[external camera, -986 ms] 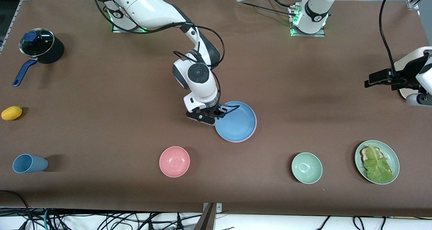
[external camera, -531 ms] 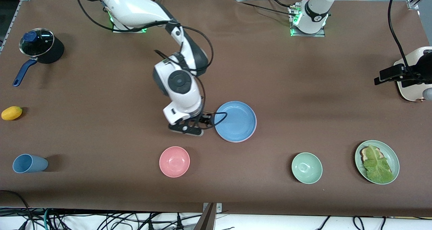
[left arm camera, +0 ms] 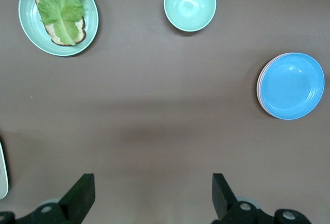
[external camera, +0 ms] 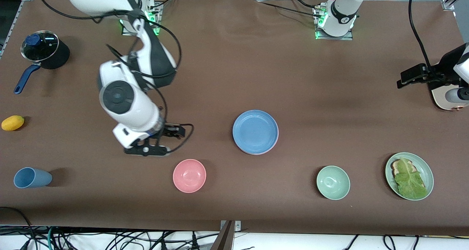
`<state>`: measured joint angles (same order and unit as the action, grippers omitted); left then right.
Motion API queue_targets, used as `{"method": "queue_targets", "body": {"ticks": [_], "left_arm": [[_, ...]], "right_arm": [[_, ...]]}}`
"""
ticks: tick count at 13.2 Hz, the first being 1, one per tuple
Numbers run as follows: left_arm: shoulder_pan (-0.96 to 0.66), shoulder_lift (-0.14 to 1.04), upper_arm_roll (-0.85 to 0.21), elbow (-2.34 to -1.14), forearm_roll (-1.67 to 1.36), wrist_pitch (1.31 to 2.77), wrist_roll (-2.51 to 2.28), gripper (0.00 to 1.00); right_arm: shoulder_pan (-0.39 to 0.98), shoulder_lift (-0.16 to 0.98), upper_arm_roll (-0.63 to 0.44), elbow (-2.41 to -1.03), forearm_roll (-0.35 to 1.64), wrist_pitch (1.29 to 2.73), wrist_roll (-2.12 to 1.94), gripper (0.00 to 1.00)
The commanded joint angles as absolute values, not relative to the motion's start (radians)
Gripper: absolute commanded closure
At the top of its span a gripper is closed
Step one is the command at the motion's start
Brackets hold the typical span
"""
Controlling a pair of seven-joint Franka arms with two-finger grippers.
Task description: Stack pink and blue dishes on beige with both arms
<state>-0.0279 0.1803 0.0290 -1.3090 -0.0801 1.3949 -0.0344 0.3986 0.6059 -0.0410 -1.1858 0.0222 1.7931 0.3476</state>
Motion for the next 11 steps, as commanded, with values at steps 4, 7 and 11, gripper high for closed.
{"method": "queue_targets", "body": {"ticks": [4, 7, 11], "left_arm": [[-0.02, 0.089, -0.02, -1.391, -0.034, 1.399, -0.074, 0.0], [-0.009, 0.071, -0.02, -1.422, -0.023, 1.401, -0.057, 0.0], [-0.008, 0.035, -0.02, -1.479, -0.025, 1.434, -0.028, 0.0]], "right_arm": [[0.249, 0.27, -0.02, -1.463, 0.043, 1.666, 0.125, 0.0], [0.171, 0.155, -0.003, -1.5, 0.041, 1.57, 0.014, 0.0], [0.095, 0.049, 0.055, -1.514, 0.038, 1.487, 0.003, 0.0]]}}
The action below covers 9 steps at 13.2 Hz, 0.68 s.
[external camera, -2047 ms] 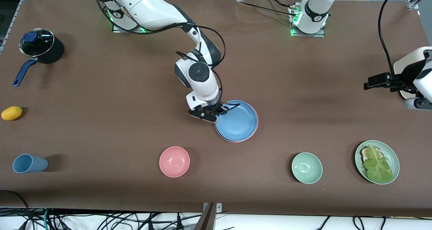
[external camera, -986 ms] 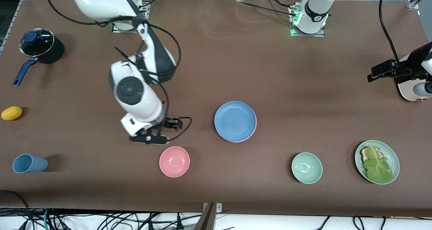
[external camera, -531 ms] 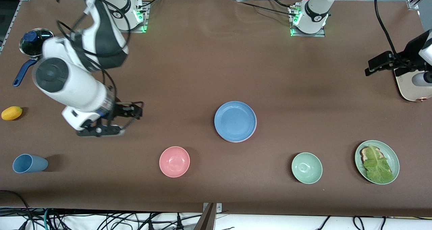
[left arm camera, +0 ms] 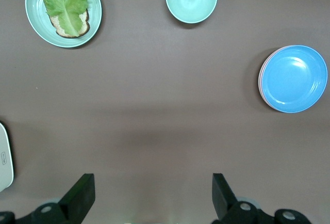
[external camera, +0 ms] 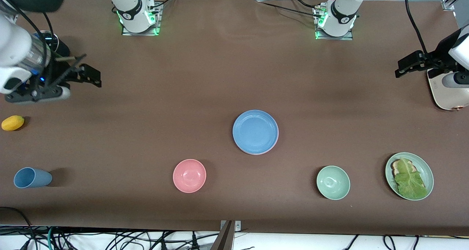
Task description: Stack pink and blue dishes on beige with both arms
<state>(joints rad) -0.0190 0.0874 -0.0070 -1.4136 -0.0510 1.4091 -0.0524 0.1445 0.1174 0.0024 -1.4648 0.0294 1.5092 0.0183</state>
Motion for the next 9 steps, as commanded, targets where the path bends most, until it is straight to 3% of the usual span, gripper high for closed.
{"method": "queue_targets", "body": {"ticks": [1, 9], "left_arm": [[-0.006, 0.032, -0.02, -1.485, -0.025, 1.436, -0.028, 0.0], [-0.008, 0.064, -0.014, -1.463, -0.025, 1.431, -0.028, 0.0]], "right_arm": [[0.089, 0.035, 0.063, -1.513, 0.037, 1.468, 0.003, 0.0], [0.087, 0.057, 0.057, -1.479, 0.032, 1.47, 0.011, 0.0]]}}
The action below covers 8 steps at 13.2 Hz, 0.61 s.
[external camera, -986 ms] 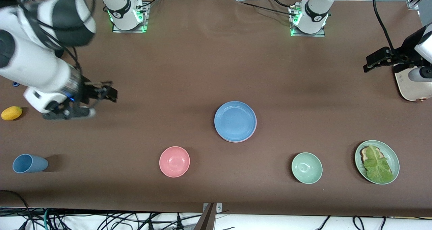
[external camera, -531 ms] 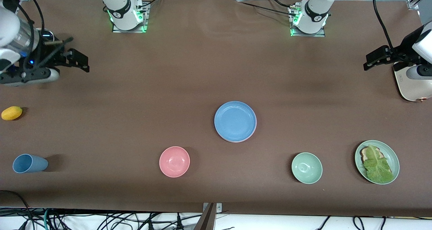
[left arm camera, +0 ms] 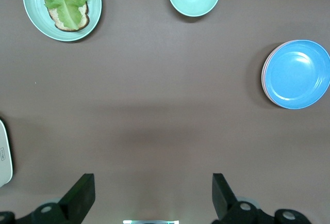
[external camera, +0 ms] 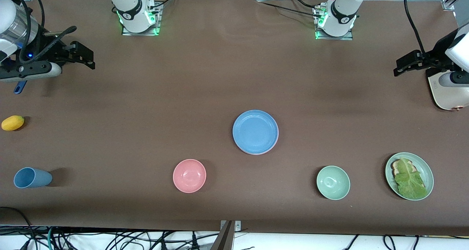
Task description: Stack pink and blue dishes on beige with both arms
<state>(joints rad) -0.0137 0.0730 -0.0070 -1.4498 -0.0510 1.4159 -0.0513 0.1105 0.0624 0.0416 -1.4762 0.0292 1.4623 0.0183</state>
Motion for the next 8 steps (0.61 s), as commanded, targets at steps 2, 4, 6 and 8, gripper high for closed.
{"method": "queue_targets", "body": {"ticks": [2, 4, 6, 8], "left_arm": [[-0.008, 0.075, -0.014, -1.451, -0.025, 1.431, -0.028, 0.0], [-0.006, 0.077, -0.014, -1.451, -0.026, 1.431, -0.028, 0.0], [-0.005, 0.078, -0.012, -1.453, -0.026, 1.431, -0.028, 0.0], [-0.005, 0.087, -0.011, -1.451, -0.026, 1.431, -0.028, 0.0]], "right_arm": [[0.087, 0.057, 0.057, -1.473, 0.029, 1.471, 0.005, 0.0], [0.086, 0.057, 0.055, -1.471, 0.028, 1.47, 0.003, 0.0], [0.086, 0.057, 0.055, -1.471, 0.015, 1.468, 0.003, 0.0], [0.086, 0.055, 0.055, -1.471, 0.012, 1.467, 0.003, 0.0]]}}
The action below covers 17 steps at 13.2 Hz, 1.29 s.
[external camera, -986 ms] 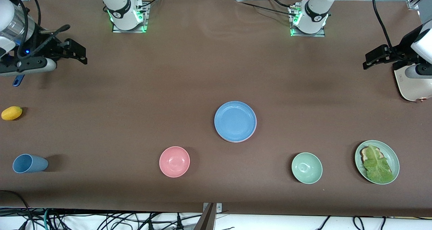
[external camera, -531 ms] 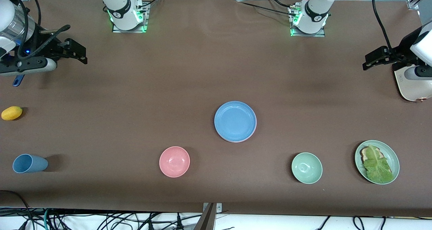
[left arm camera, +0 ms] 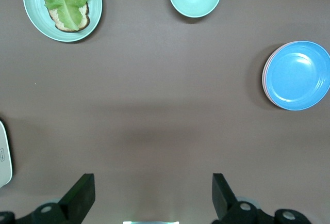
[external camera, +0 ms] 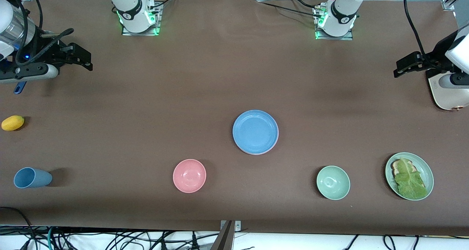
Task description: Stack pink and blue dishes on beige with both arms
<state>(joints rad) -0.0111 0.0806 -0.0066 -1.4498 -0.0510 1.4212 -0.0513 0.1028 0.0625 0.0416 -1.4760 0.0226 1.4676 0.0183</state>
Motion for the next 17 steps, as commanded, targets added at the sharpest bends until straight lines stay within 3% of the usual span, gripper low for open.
{"method": "queue_targets", "body": {"ticks": [1, 17], "left_arm": [[-0.006, 0.087, -0.012, -1.451, -0.026, 1.431, -0.028, 0.0], [-0.008, 0.091, -0.011, -1.448, -0.038, 1.431, -0.029, 0.0]], "right_arm": [[0.086, 0.054, 0.055, -1.471, 0.012, 1.468, 0.003, 0.0], [0.086, 0.052, 0.043, -1.456, 0.014, 1.466, 0.011, 0.0]]}}
